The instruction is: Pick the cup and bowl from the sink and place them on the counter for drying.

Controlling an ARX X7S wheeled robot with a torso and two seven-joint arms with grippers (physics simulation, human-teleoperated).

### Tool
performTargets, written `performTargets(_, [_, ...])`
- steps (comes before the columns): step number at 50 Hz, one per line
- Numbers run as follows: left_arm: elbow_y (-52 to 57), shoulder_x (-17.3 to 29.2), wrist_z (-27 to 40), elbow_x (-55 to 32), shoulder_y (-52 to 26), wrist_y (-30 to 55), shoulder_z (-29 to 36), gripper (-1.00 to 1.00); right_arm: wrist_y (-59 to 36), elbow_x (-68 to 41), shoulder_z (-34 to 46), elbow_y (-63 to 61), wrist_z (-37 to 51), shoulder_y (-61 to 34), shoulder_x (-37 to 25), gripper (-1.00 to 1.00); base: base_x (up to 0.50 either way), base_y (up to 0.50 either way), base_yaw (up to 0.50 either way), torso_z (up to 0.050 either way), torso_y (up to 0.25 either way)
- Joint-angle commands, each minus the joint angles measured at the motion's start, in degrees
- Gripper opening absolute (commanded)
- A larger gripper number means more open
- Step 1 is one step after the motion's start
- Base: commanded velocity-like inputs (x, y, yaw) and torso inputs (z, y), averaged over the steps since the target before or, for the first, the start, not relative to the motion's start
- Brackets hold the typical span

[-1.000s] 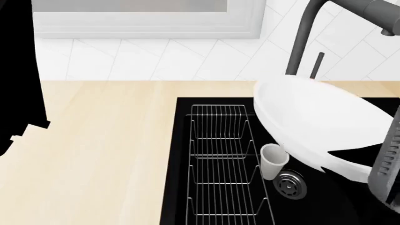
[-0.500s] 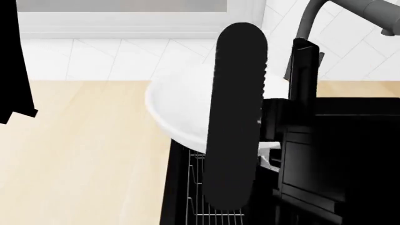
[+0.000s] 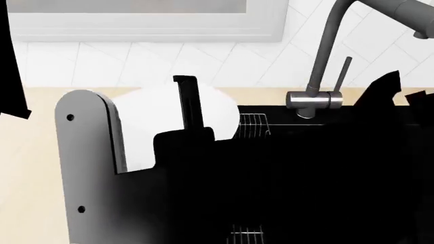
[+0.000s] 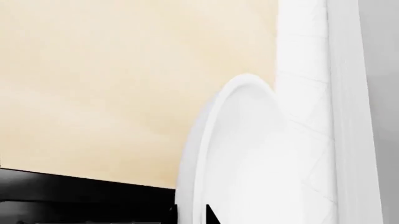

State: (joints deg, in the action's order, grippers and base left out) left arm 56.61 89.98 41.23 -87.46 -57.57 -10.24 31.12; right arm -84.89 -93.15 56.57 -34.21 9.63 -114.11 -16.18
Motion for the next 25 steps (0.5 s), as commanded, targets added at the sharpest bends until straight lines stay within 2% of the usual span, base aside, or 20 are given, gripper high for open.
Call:
performTargets(1, [-0.4,0.0,0.0,-0.8,-0.2,0.4,-0.8,1.0,11.0,29.5,10.0,-4.0,-16.0,3.9,3.3,-1.0,0.0,0.0,0.0,0.0,0.0])
performTargets(12, [-0.5,0.0,0.3,-0.5,0.4,0.1,-0.8,1.0,31.7,49.6,20.0,-0.1,-23.6,8.8,2.2,-1.0,0.0,0.0,0.0,0.0,0.001])
performTargets(19, [-0.3,0.0,0.5,-0.4,0.6,0.2,-0.9,1.0,43.7,55.5,19.7,5.9,-25.0,14.0,1.6,-1.0,0.0,0.0,0.0,0.0,0.0])
performTargets(25, [-0.3,0.0,0.5,-0.2,0.9,0.2,-1.0,1.0,49.6,56.5,18.7,9.8,-25.8,17.6,2.3,-1.0,0.0,0.0,0.0,0.0,0.0])
